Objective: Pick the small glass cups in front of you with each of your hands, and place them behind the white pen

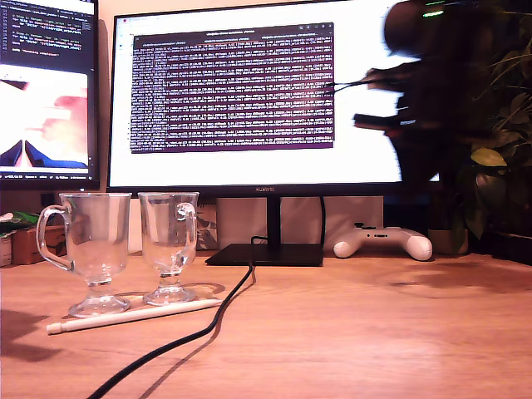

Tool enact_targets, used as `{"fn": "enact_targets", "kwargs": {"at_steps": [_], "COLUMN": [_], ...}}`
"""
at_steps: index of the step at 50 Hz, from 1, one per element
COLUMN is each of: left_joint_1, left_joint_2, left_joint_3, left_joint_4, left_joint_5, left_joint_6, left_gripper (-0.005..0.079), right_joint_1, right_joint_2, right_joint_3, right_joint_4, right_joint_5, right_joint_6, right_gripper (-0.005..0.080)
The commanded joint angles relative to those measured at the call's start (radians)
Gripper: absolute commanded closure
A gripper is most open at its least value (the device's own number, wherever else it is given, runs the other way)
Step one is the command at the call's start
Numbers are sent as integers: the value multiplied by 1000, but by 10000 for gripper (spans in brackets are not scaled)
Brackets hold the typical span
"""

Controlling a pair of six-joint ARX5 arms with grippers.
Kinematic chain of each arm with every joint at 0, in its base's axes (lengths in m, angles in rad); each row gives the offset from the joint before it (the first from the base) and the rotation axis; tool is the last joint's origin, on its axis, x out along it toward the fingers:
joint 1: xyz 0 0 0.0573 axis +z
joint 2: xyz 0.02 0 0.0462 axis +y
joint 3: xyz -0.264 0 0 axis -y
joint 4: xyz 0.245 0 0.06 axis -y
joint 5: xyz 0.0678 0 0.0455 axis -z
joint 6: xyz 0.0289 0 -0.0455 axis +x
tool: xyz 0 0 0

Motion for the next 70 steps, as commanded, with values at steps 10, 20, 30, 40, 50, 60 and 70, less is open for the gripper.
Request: {"fn": "enact_targets", "kwargs": {"at_steps": [10,20,30,40,50,60,70], "left_joint_1": [-2,-2,-2,-3,-3,-3,-3], "left_joint_2": [-88,-201,-338,-442,-522,-598,-649], "left_joint_3": [-162,-278,-339,-358,-409,-505,-630], "left_joint_4": [98,158,184,254,327,447,500], "left_joint_5": [-14,-34,-58,-88,-152,-153,-159], "left_joint_6": [-38,-99,-122,-153,-149,-166,-124], "left_gripper": [761,761,754,753,753,753,753], "right_joint_1": [-147,-275,-355,-366,-365,-365,-365], "right_joint_2": [-239,-439,-652,-825,-969,-1093,-1164], "right_joint_3": [-221,-389,-560,-704,-837,-960,-1040], "right_joint_4": [103,169,277,373,506,620,651], "right_joint_5": [7,-6,-17,-79,-88,-85,-85], "right_joint_6": [-47,-61,-96,-61,-61,-27,-30], "right_gripper": [762,762,762,762,762,762,762]}}
